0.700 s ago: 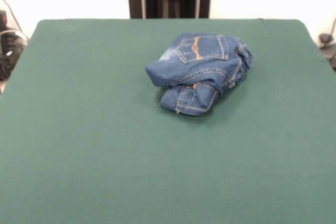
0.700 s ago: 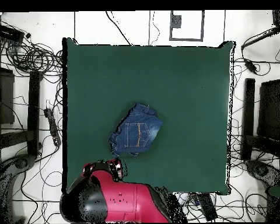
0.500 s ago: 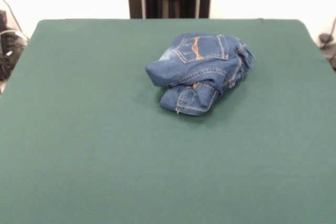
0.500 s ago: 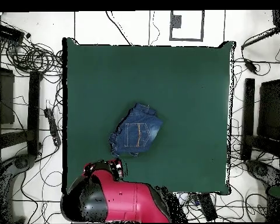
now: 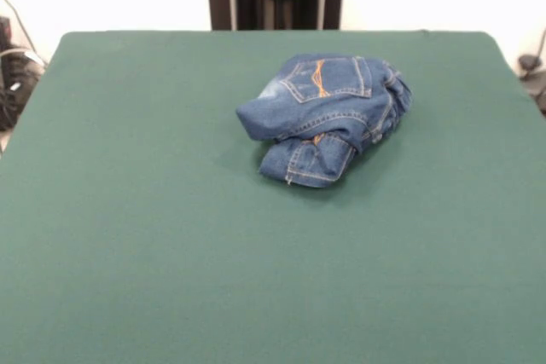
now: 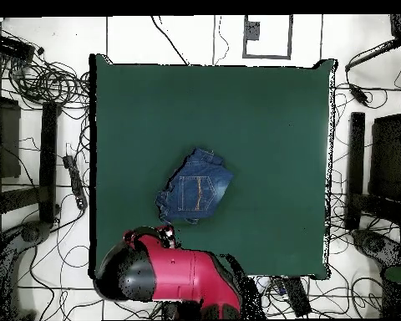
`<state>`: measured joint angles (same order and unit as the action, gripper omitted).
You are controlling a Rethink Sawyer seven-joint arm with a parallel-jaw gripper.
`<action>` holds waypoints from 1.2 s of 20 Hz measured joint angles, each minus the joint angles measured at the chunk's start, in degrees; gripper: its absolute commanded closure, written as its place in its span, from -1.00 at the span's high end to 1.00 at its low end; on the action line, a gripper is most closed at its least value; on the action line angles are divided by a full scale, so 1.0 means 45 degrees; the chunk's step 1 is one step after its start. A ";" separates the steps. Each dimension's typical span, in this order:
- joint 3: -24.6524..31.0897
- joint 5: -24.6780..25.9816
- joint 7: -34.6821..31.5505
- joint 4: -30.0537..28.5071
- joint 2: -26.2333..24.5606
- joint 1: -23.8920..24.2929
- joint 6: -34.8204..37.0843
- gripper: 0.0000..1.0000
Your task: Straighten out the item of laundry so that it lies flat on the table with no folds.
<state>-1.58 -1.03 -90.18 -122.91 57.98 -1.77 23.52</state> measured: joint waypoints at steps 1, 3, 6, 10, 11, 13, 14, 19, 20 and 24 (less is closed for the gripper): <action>-0.0002 -0.0077 0.0000 0.0004 -0.0415 0.0014 -0.0360 1.00; 0.0002 -0.0106 0.0000 0.0004 -0.0694 0.0021 -0.0647 1.00; -0.0002 -0.0130 -0.0003 0.0009 -0.1868 -0.0010 -0.2130 1.00; -0.0029 -0.0161 -0.0005 0.0015 -0.2825 -0.0175 -0.3325 1.00; -0.0039 -0.0175 -0.0005 0.0015 -0.3040 -0.0233 -0.3562 1.00; -0.0048 -0.0217 -0.0005 0.0019 -0.3663 -0.0397 -0.4178 1.00; -0.0052 -0.0243 -0.0005 0.0020 -0.4008 -0.0485 -0.4478 1.00; -0.0064 -0.0381 -0.0005 0.0031 -0.5067 -0.0699 -0.5167 1.00; -0.0070 -0.0437 -0.0005 0.0035 -0.5290 -0.0696 -0.5258 1.00; -0.0079 -0.0630 -0.0005 0.0039 -0.5770 -0.0697 -0.5332 1.00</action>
<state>-1.94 -3.86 -90.20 -122.74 32.01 -4.90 -0.47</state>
